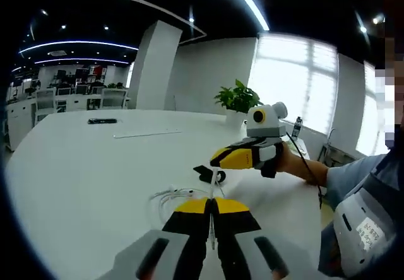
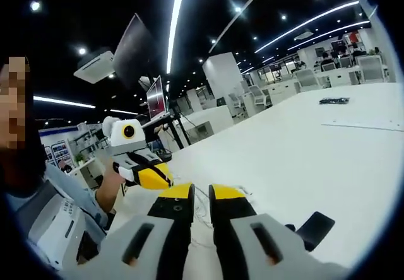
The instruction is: Peel open the Velcro strap on the desktop, arrange the wired earphones neatly onto it, and close the Velcro strap to secure them.
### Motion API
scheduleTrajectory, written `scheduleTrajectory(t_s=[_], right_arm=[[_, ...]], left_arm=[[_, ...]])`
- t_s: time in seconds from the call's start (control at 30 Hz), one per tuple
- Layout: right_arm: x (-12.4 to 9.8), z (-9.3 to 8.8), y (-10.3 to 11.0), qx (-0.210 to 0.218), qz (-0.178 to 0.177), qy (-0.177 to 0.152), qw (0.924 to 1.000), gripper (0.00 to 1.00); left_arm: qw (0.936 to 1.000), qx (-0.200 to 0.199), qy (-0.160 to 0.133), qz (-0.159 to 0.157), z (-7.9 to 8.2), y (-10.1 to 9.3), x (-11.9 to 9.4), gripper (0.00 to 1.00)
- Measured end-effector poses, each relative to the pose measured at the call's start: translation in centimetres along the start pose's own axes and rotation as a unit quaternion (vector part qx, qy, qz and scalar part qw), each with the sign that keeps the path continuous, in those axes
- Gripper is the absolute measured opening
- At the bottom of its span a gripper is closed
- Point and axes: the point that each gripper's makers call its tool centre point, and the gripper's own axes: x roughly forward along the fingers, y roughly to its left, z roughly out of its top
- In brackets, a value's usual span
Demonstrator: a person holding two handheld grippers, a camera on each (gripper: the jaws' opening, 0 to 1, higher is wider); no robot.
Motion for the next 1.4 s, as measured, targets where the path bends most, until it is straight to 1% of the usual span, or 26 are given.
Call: scheduleTrajectory(t_s=[0.07,0.17,0.33,0.43,0.6,0.93,1.03,1.1,1.2,1.23,1.37,1.4], right_arm=[[0.1,-0.1,0.1,-0.001,0.003,0.004,1.0000,0.11],[0.5,-0.4,0.6,-0.016,0.009,0.014,0.9997,0.12],[0.7,-0.3,1.0,-0.031,0.017,0.018,0.9992,0.13],[1.0,-0.7,0.8,-0.063,0.009,0.033,0.9974,0.13],[1.4,-1.4,0.7,-0.094,0.003,0.054,0.9942,0.13],[2.0,-2.5,0.2,-0.141,-0.008,0.086,0.9863,0.12],[2.2,-3.0,0.2,-0.153,-0.010,0.098,0.9833,0.10],[2.4,-3.4,0.3,-0.160,-0.009,0.106,0.9814,0.07],[2.5,-3.7,0.3,-0.162,-0.009,0.113,0.9802,0.05],[2.5,-3.7,0.4,-0.158,-0.007,0.113,0.9810,0.05],[2.5,-3.4,0.5,-0.133,-0.003,0.105,0.9855,0.04],[2.5,-3.2,0.8,-0.112,0.002,0.099,0.9888,0.04]], left_arm=[[1.0000,-0.007,0.006,-0.004,-0.3,0.0,0.0,0.06],[0.9998,-0.016,0.008,-0.008,-0.3,0.1,0.0,0.06],[0.9993,-0.032,0.009,-0.015,-0.4,0.1,0.0,0.06],[0.9992,-0.033,0.013,-0.020,-0.5,-0.1,0.1,0.06],[0.9990,-0.037,0.016,-0.021,-0.8,-0.2,0.0,0.06],[0.9986,-0.042,0.025,-0.019,-1.3,0.3,0.0,0.06],[0.9983,-0.047,0.027,-0.018,-1.4,0.5,0.1,0.06],[0.9983,-0.048,0.031,-0.015,-1.7,0.6,0.1,0.06],[0.9982,-0.049,0.032,-0.013,-1.8,0.7,0.1,0.06],[0.9984,-0.047,0.030,-0.011,-1.7,0.9,0.1,0.06],[0.9997,-0.014,0.018,0.007,-1.5,1.4,0.1,0.06],[0.9998,-0.008,0.016,0.010,-1.5,1.4,0.1,0.06]])
